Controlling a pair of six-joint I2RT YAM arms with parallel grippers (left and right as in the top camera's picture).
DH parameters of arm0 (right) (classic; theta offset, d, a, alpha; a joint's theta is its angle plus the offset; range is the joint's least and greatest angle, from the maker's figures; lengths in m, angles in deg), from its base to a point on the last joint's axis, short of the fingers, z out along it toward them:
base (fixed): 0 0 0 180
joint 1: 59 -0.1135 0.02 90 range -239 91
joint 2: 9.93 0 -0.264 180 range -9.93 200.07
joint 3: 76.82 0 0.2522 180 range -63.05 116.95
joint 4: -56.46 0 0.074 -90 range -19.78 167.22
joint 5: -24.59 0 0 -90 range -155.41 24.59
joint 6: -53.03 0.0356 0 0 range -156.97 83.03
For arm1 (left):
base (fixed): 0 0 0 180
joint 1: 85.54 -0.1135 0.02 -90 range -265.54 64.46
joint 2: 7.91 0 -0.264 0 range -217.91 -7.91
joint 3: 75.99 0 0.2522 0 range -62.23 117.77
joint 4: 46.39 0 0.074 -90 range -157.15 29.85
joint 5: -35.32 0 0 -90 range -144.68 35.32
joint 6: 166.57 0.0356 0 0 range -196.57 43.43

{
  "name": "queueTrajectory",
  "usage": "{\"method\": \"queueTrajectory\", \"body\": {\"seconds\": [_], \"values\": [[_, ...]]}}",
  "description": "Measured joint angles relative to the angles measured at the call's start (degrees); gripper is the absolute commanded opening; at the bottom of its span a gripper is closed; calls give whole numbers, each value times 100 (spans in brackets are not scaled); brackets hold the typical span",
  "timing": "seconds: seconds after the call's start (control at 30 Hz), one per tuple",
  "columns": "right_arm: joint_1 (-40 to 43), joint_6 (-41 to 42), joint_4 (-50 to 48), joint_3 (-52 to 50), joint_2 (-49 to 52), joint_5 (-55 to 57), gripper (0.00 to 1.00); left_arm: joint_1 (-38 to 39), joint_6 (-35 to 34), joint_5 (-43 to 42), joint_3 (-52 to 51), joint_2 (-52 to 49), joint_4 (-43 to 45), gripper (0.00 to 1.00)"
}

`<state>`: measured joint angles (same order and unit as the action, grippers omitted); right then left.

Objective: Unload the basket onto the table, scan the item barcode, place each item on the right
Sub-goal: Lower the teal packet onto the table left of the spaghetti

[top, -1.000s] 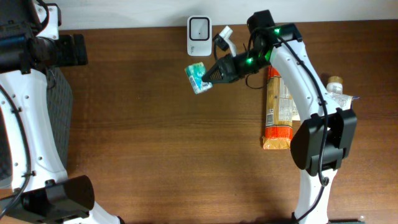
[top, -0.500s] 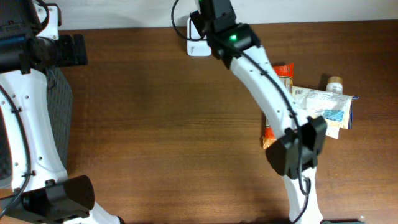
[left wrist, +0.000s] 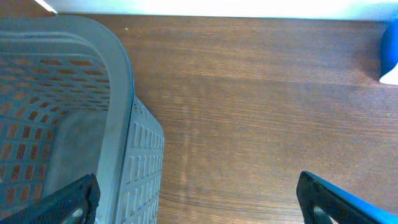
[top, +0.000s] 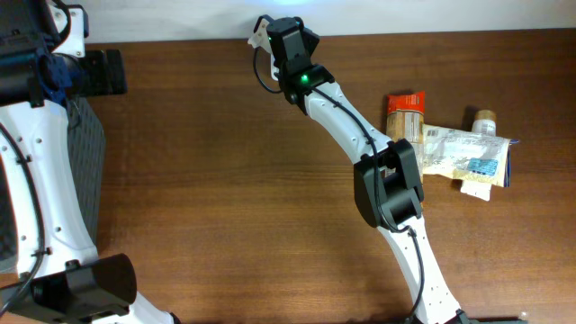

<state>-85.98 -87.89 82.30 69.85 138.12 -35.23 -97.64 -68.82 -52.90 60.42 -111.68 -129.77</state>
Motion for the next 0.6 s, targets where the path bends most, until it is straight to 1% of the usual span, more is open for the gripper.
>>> {"method": "queueTrajectory", "body": {"seconds": [0.2, 0.23, 0.33, 0.37, 0.4, 0.43, 0.47, 0.5, 0.53, 0.57, 0.6], "values": [[0, -28, 136, 0, 0, 0, 4, 0, 2, 0, 0, 0, 0, 99], [-2, -7, 326, 2, 0, -33, 4, 0, 2, 0, 0, 0, 0, 99], [-7, 667, 1285, -2, -48, -411, 4, 0, 2, 0, 0, 0, 0, 99], [-13, 984, 1711, -9, -146, -619, 4, 0, 0, -2, 0, 0, 4, 99], [-22, 1569, 2376, -68, -503, -981, 5, 0, 2, 0, 0, 0, -2, 99], [-28, 1880, 2806, -85, -774, -1193, 5, 0, 2, 0, 0, 0, 9, 99], [-28, 2616, 3775, -81, -1333, -1493, 4, 0, 2, -2, 0, 2, 20, 99], [-26, 3119, 4341, -46, -1687, -1635, 4, 0, 2, -2, 0, 2, -15, 99], [-2, 3818, 5156, 0, -2072, -1762, 4, 0, 2, 0, 0, 4, 17, 99], [44, 4253, 5731, 20, -2409, -1856, 4, 0, 2, 0, 0, 4, 7, 99], [116, 4651, 6258, 101, -2516, -1919, 4, 0, 2, 0, 0, 4, 0, 99]]}}
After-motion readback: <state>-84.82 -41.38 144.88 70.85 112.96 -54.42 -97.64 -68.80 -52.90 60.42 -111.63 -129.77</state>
